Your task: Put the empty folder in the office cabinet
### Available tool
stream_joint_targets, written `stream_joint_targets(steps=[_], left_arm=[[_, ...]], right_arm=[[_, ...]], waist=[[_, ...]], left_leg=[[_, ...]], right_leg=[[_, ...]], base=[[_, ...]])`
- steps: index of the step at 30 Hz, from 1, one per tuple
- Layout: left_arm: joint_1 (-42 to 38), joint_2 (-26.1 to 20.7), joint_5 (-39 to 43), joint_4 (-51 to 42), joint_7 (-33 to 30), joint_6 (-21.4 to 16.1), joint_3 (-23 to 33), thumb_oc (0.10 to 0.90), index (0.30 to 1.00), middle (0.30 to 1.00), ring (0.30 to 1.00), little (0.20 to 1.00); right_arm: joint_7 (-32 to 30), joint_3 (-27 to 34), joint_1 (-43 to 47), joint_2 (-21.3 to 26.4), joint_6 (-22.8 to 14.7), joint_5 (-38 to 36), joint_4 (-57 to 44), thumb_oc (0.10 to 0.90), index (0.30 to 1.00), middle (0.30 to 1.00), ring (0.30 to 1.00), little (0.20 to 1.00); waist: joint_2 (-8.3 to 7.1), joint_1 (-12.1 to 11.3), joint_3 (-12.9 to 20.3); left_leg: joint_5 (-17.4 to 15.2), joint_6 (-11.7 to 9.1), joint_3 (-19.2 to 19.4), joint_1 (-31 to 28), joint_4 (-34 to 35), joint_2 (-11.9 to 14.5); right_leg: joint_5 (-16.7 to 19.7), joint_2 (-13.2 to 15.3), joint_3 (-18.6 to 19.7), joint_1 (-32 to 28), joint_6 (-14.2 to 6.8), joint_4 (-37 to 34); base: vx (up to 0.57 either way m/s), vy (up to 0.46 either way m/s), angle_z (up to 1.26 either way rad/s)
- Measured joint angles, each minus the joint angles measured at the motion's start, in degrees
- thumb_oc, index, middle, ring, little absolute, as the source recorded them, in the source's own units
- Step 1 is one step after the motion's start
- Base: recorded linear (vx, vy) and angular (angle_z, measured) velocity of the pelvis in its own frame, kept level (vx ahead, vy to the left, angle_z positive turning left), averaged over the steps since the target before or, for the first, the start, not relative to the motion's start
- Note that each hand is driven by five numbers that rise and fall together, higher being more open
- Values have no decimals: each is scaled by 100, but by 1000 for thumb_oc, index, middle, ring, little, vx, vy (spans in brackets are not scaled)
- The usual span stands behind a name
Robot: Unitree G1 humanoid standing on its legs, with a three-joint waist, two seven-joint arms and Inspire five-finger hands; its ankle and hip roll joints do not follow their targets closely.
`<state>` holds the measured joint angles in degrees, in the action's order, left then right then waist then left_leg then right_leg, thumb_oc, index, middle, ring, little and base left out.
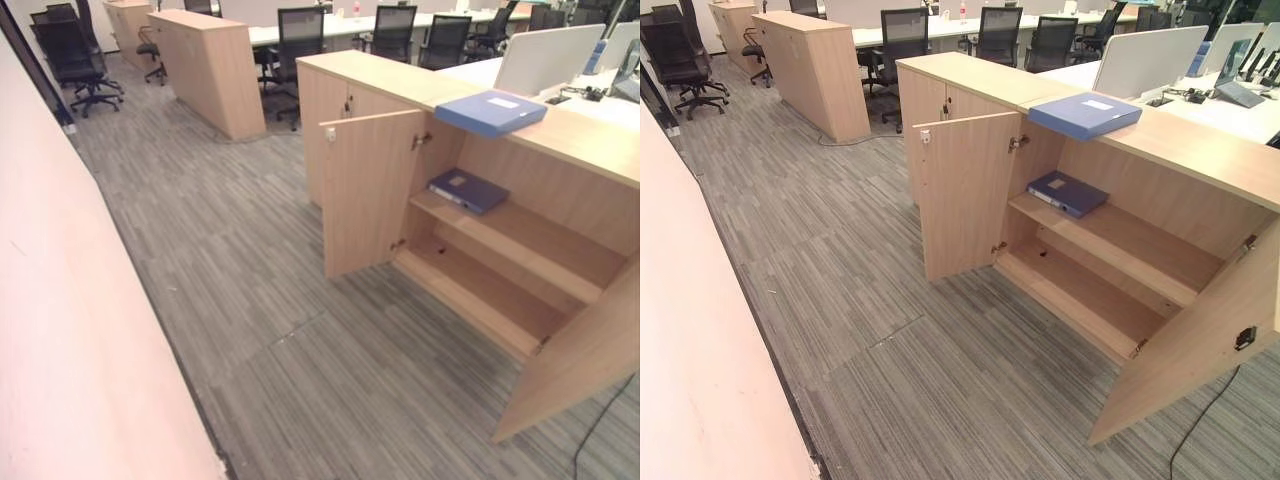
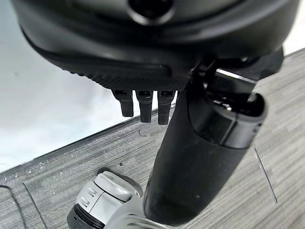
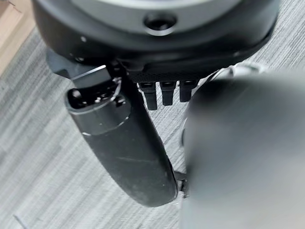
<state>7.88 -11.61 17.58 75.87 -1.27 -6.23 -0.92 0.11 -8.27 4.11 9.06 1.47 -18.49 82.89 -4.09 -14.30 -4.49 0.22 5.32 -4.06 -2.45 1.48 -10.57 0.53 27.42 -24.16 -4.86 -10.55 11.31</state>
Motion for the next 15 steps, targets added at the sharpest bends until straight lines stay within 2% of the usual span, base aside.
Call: stream_joint_targets(steps=[2, 3, 4, 5, 6, 8, 9, 10, 11, 13, 15], left_arm=[[115, -57, -13, 16, -12, -3, -5, 800, 900, 900, 900, 900], [131, -62, -24, 16, -22, -5, -4, 800, 900, 900, 900, 900], [120, -48, -28, 34, -50, 11, -6, 800, 900, 900, 900, 900], [130, -53, -27, 71, -59, 11, 6, 800, 900, 900, 900, 900], [127, -66, -23, 69, -62, 14, 15, 800, 900, 900, 900, 900], [101, -57, -23, 88, -69, 34, 22, 800, 900, 900, 900, 900], [52, -44, -9, 159, -74, 55, 41, 800, 900, 900, 900, 900], [28, -37, 3, 219, -71, 55, 100, 800, 900, 900, 900, 900], [17, -46, 10, 227, -82, 84, 175, 800, 900, 900, 900, 900], [37, -139, 13, 223, -99, 86, 293, 800, 900, 900, 900, 900], [54, -166, 14, 208, -95, 74, 296, 800, 900, 900, 900, 900]], right_arm=[[20, -34, -7, -3, -6, 1, -59, 800, 900, 900, 900, 900], [32, -51, -7, 5, -4, 0, -136, 800, 900, 900, 900, 900], [11, -104, 52, 12, -29, 14, -169, 800, 900, 900, 900, 900], [12, -135, 117, 27, -57, 28, -171, 800, 900, 900, 900, 900], [13, -196, 182, 61, -88, 26, -185, 800, 900, 900, 900, 900], [11, -222, 314, 129, -100, 23, -244, 800, 900, 900, 900, 900], [6, -232, 374, 206, -123, 15, -453, 800, 900, 900, 900, 900], [3, -223, 434, 208, -177, -40, -524, 800, 900, 900, 900, 900], [3, -221, 444, 222, -184, -103, -670, 800, 900, 900, 900, 900], [7, -186, 426, 126, -265, -292, -785, 800, 900, 900, 900, 900], [8, -42, 290, 34, -232, -434, -695, 800, 900, 900, 900, 900]], waist=[[-45, -2, -24], [-47, -5, -34], [43, 44, -82], [129, 81, -131], [194, 141, -178], [342, 212, -276], [464, 310, -393], [466, 407, -468], [449, 441, -535], [169, 545, -672], [3, 487, -670]], left_leg=[[7, 46, 14, -185, 147, 50], [18, 157, -22, -266, 230, 81], [44, 251, -65, -337, 316, 223], [64, 210, -92, -365, 311, 346], [-14, 314, -117, -371, 296, 438], [-65, 323, -104, -403, 272, 603], [-140, 324, -109, -481, 249, 721], [-187, 308, -119, -542, 199, 720], [-280, 279, -113, -584, 164, 727], [-436, 184, -303, -834, 161, 522], [-547, 82, -536, -1079, 257, 398]], right_leg=[[44, 32, -69, 149, -6, 349], [49, 3, -96, 252, -14, 546], [-153, -56, -60, 455, 63, 765], [-227, -241, 29, 513, 95, 574], [-234, -397, 59, 740, 38, 513], [-200, -694, 182, 1174, 52, 406], [-18, -1046, 166, 1574, 22, 328], [123, -1199, 125, 1771, 25, 289], [200, -1304, 91, 1924, -9, 329], [429, -1422, -78, 2125, 124, 113], [354, -1418, -94, 1962, 251, -66]], base=[[22, -8, -15], [47, -14, -13], [54, -13, -2], [66, -7, 4], [81, -12, -3], [150, -29, -6], [156, -39, 10], [184, -67, 9], [137, -66, 21], [189, -139, 50], [195, -114, 62]])
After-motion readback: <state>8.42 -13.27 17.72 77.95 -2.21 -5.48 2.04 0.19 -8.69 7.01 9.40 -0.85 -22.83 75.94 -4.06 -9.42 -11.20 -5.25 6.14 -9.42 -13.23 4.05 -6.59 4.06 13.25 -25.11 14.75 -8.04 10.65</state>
